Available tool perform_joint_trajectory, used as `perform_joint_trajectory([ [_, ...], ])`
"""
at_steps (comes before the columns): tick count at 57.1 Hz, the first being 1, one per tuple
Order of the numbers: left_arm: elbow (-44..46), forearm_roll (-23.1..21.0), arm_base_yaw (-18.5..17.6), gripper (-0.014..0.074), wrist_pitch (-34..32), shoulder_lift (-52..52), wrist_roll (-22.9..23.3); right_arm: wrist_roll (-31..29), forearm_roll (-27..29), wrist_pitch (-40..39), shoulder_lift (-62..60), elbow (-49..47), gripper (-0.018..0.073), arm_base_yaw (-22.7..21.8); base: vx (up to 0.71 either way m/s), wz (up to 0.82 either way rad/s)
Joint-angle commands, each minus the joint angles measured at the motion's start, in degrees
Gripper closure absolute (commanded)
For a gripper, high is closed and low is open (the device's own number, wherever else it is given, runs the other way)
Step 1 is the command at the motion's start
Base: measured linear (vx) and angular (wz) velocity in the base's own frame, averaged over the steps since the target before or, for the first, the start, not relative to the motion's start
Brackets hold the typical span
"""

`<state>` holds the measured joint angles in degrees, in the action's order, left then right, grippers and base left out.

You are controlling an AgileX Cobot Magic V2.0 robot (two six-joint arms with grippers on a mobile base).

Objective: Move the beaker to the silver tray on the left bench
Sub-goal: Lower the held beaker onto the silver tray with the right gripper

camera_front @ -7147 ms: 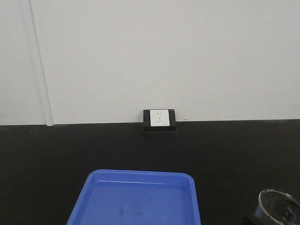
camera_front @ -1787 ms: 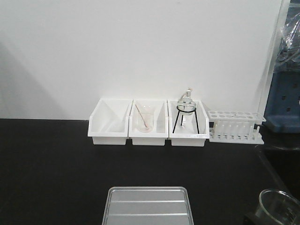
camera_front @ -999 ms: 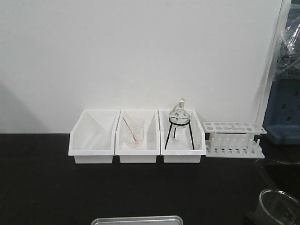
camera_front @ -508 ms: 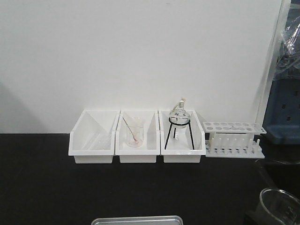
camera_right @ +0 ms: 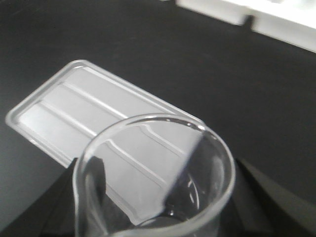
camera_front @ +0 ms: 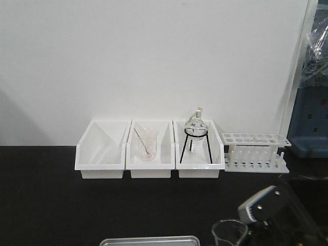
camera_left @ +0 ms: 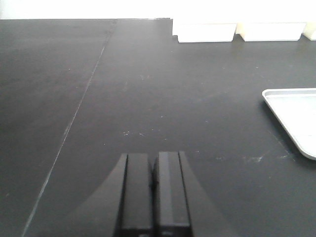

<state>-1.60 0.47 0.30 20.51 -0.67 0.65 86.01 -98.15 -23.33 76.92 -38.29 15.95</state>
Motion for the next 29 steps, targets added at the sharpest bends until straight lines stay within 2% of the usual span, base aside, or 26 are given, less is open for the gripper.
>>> perform_joint_trajectory([
  [1,-1.59,-0.15,-0.33,0.0595,-4.44,-0.90,0.32,-10.09,8.72,-7.34,4.02,-5.73,0.0564,-0.29,0.00,0.00],
  [9,-1.59,-0.15,-0.33,0.0595,-4.44,-0.90,0.32,-26.10,23.68,-19.84,12.69,-9.39,0.0563,-0.29,0.00,0.00],
  [17,-1.59,-0.15,-0.33,0.0595,-4.44,-0.90,0.32,-42.36,35.33,-28.69,20.84,-9.95,0.0563,-0.16,0.00,0.00],
  [25,-1.59,-0.15,-0.33,0.0595,-4.44,-0.90,0.32,-52.68,41.11,-35.18,27.89,-9.95,0.0563,-0.16,0.00,0.00],
  [26,-1.59,-0.15,-0.33,0.0595,-4.44,-0.90,0.32,-56.34,47.16,-41.76,33.45,-9.95,0.0563,-0.14,0.00,0.00],
  [29,-1.59,-0.15,-0.33,0.0595,-4.44,-0.90,0.32,-57.10,50.06,-43.71,35.87,-10.14,0.0563,0.03,0.00,0.00],
])
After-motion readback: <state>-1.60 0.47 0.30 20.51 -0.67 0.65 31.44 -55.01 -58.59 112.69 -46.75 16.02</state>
